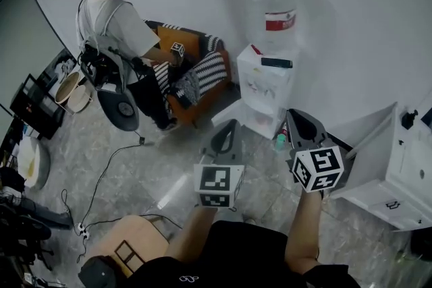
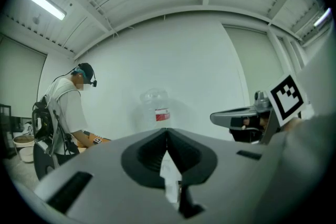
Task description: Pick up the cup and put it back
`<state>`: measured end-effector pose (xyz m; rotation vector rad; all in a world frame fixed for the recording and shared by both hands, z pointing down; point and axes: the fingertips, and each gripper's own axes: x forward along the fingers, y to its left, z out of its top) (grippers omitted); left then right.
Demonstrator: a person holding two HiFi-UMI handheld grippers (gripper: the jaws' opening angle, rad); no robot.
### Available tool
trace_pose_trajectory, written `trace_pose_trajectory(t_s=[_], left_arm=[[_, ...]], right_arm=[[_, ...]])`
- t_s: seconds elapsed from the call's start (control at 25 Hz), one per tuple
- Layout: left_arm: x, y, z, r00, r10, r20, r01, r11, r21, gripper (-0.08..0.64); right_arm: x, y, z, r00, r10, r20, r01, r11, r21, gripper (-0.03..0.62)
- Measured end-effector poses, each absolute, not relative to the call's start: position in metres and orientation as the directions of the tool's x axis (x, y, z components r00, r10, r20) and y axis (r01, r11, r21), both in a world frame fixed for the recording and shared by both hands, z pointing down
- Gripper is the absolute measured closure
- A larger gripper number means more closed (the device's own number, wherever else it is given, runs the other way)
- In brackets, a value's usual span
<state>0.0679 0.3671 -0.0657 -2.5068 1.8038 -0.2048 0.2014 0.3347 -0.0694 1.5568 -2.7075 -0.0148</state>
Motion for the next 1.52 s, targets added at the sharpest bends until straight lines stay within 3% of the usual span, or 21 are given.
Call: trace_pose_trajectory(t_s=[0.4, 0.6, 0.8, 0.92, 1.16, 1.52], left_arm=[[0.042, 0.310, -0.032, 0.325, -0.935, 0.142, -0.937, -0.339, -0.089, 0.548], [0.036, 0.251, -0.015, 0.364, -0.915, 0.175, -0.925, -0.377, -0.050, 0.548], [-0.009, 0.180, 0.005, 0.324, -0.914, 0.243, -0.938, -0.344, -0.042, 0.548], [-0.038, 0.137, 0.010, 0.306, -0.912, 0.274, -0.942, -0.331, -0.048, 0.548], [-0.075, 0.059, 0.016, 0.321, -0.902, 0.287, -0.939, -0.343, -0.028, 0.548], [-0.067, -0.007, 0.066, 0.397, -0.853, 0.339, -0.917, -0.386, 0.102, 0.548]], right_arm=[[0.172, 0.275, -0.046, -0.491, -0.870, 0.040, -0.871, 0.490, -0.027, 0.581], [0.179, 0.223, -0.038, -0.435, -0.900, -0.004, -0.894, 0.433, -0.120, 0.581], [0.141, 0.153, 0.010, -0.449, -0.887, 0.111, -0.885, 0.425, -0.190, 0.581], [0.108, 0.112, 0.020, -0.480, -0.871, 0.104, -0.863, 0.448, -0.234, 0.581], [0.049, 0.044, 0.009, -0.533, -0.846, 0.028, -0.826, 0.512, -0.235, 0.581], [0.062, 0.009, 0.028, -0.463, -0.881, 0.102, -0.883, 0.448, -0.138, 0.580]])
